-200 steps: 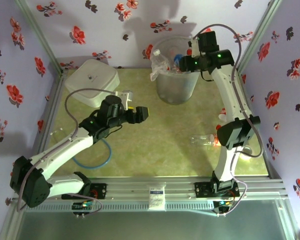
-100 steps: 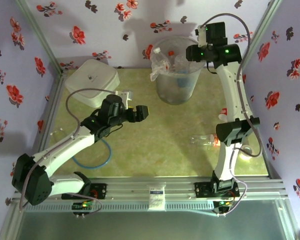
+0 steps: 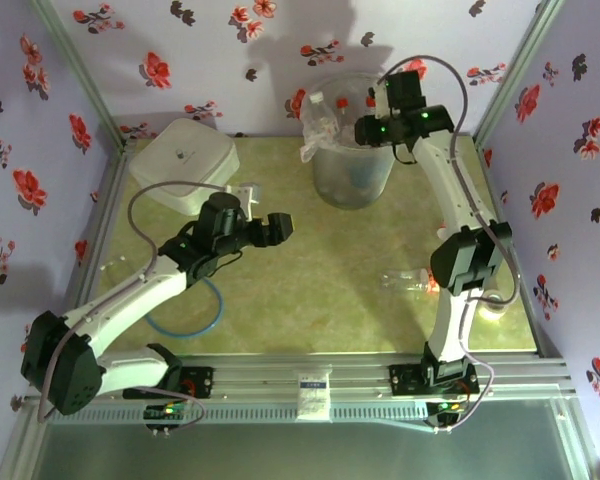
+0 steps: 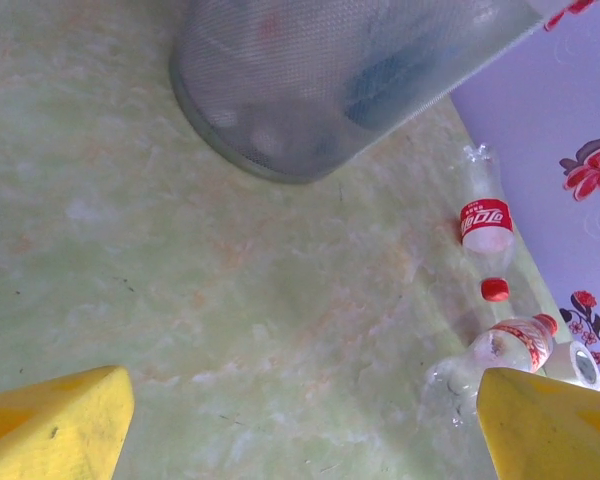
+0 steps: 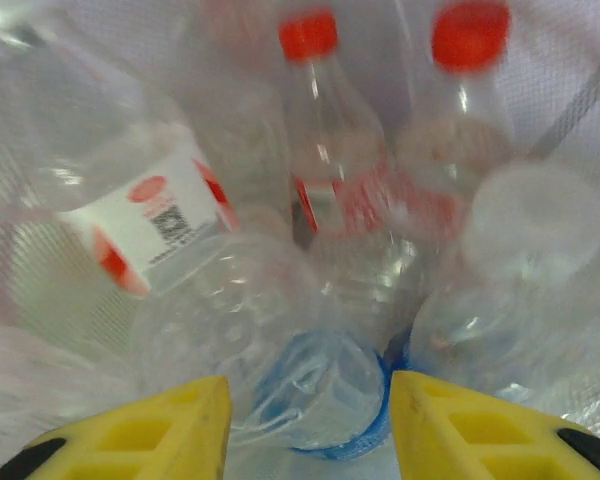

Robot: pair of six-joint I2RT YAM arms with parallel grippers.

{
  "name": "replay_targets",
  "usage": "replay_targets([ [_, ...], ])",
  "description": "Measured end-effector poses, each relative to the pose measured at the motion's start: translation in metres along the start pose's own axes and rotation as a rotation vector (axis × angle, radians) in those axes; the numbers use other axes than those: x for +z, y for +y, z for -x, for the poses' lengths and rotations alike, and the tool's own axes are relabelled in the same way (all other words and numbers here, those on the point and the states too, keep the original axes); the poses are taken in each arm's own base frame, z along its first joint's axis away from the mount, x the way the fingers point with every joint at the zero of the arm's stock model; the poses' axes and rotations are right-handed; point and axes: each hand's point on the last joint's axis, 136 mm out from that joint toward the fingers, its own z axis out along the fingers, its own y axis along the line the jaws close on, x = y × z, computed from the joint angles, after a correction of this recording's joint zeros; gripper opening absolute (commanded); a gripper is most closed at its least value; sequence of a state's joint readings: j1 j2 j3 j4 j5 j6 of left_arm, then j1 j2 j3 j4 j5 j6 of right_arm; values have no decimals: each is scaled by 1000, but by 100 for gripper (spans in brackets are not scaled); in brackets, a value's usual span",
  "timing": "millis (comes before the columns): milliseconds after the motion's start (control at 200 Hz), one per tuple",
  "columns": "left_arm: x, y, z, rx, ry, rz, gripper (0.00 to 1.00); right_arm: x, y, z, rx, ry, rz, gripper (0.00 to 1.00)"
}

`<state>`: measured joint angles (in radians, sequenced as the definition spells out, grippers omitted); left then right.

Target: Put the plastic bottles in the bin

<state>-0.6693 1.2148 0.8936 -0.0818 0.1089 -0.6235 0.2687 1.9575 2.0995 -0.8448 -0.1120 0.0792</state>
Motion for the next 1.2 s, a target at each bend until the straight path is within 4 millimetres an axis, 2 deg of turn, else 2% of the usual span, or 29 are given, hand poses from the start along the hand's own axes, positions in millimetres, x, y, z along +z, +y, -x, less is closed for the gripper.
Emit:
replay_targets([
  [180, 0, 0, 0, -8, -1, 1, 89, 10, -1, -21, 15, 43, 9, 45],
  [345, 0, 0, 0, -8, -1, 0, 89, -5, 8, -13, 35, 20, 47, 58],
  [445, 0, -1, 1, -15, -3, -4, 89, -31, 13, 12, 38, -49, 55, 65],
  [565, 0, -4, 3, -20, -8, -19, 90, -78, 17, 44, 41, -172, 42, 73],
  [710, 4, -4, -1, -9, 9, -23, 93, -135, 10, 47, 68, -259, -5, 78],
  [815, 12, -2, -11, 23, 54, -7, 94, -167, -11, 29, 140, -283, -65, 82],
  [905, 20, -5, -17, 60, 87, -4, 95, -185, -43, -1, 237, -274, -144, 88],
  [1060, 32, -18, -25, 120, 124, -21, 95, -193, -93, -63, 378, -203, -296, 99],
  [1200, 43, -20, -33, 151, 159, -17, 96, -188, -124, -109, 467, -126, -406, 99],
])
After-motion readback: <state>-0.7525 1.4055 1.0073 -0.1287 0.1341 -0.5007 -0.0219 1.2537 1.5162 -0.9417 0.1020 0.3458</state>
